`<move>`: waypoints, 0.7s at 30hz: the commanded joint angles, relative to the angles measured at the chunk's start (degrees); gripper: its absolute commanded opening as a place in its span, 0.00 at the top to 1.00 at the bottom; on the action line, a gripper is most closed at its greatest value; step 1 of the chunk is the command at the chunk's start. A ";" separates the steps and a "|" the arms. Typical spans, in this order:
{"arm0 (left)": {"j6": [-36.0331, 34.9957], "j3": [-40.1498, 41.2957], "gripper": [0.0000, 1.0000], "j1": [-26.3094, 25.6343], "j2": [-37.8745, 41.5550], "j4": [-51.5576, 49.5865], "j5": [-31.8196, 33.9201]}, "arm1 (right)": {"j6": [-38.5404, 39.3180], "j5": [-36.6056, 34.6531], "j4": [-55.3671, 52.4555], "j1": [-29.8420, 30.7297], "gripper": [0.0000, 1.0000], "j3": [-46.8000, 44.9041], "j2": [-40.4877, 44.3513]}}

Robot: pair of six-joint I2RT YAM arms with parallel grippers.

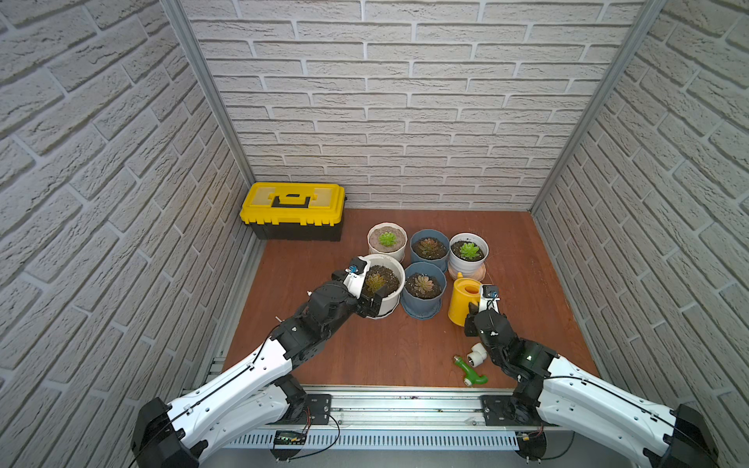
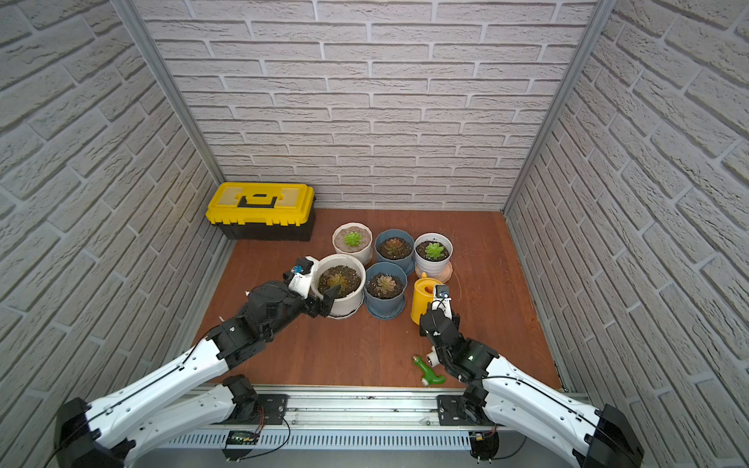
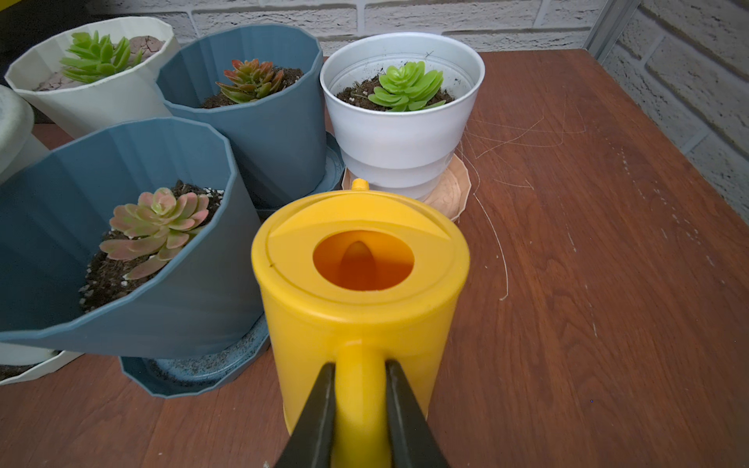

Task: Water the succulent around the soil edge
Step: Place the watering can at the center of the board.

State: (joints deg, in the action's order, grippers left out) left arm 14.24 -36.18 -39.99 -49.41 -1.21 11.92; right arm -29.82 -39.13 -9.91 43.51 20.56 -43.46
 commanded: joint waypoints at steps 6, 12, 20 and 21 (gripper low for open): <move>0.66 0.90 0.02 0.08 0.19 3.76 -0.67 | -2.15 -0.51 0.05 2.85 0.82 0.89 -1.37; 0.71 0.91 0.01 0.06 0.10 3.76 -0.65 | -5.50 0.28 -4.13 5.52 0.76 1.13 -0.83; 0.58 0.90 0.02 0.09 -0.06 3.85 -0.57 | -8.76 1.85 -8.23 8.89 0.70 1.45 1.39; 0.67 0.86 0.01 0.09 -0.07 3.85 -0.54 | -9.15 2.30 -8.71 9.18 0.70 1.59 1.26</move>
State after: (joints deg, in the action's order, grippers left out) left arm 14.28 -36.18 -39.99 -49.41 -1.19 11.77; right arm -36.56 -37.93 -17.02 51.79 20.75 -42.50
